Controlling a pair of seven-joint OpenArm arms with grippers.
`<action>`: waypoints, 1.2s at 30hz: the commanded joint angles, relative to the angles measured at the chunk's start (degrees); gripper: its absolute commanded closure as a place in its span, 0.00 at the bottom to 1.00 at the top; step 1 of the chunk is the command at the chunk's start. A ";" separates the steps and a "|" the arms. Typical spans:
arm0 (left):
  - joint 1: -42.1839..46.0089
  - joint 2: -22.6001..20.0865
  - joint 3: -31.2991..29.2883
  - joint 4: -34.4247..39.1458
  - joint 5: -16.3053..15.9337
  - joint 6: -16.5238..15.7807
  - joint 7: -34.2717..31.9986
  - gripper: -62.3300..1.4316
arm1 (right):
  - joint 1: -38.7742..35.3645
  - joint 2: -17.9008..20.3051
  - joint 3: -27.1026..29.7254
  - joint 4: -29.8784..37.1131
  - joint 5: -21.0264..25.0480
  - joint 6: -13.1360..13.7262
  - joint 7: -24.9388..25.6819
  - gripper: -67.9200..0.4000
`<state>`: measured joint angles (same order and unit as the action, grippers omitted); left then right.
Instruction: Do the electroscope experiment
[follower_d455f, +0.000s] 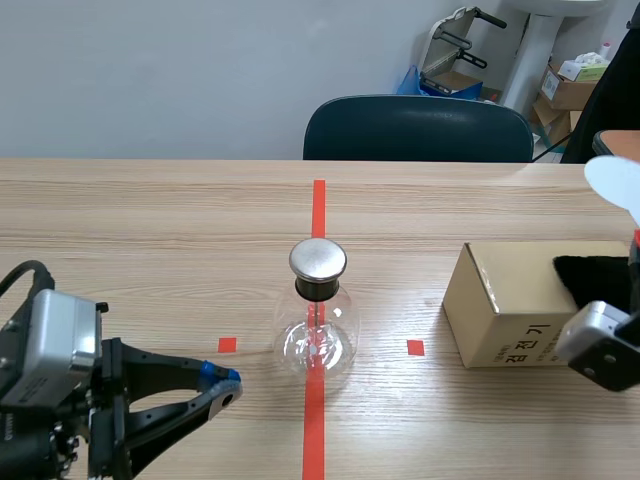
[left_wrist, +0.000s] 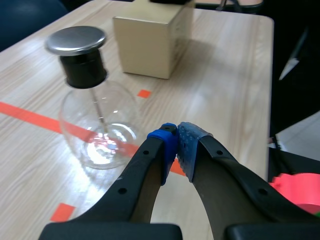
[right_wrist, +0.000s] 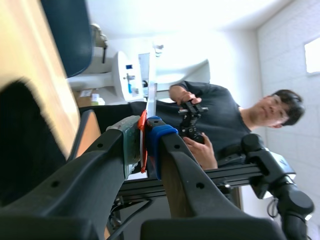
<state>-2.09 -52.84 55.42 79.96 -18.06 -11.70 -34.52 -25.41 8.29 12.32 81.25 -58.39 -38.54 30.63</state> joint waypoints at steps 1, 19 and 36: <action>-1.27 1.53 -0.24 -0.90 -0.50 -0.02 -0.74 0.94 | 0.68 0.76 -1.40 1.90 -0.85 -0.59 -1.64 0.98; -7.93 12.94 -0.24 -19.04 1.51 -3.06 -2.05 0.94 | 3.67 0.76 -22.97 5.97 -17.11 -1.05 -26.93 0.98; -11.63 19.50 -0.24 -29.68 4.20 -3.69 -3.67 0.94 | 3.48 5.14 -37.38 5.95 -23.56 1.64 -41.33 0.98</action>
<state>-13.10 -33.65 55.44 49.47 -13.50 -15.16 -37.15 -22.44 12.62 -25.32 86.17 -81.87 -36.23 -10.15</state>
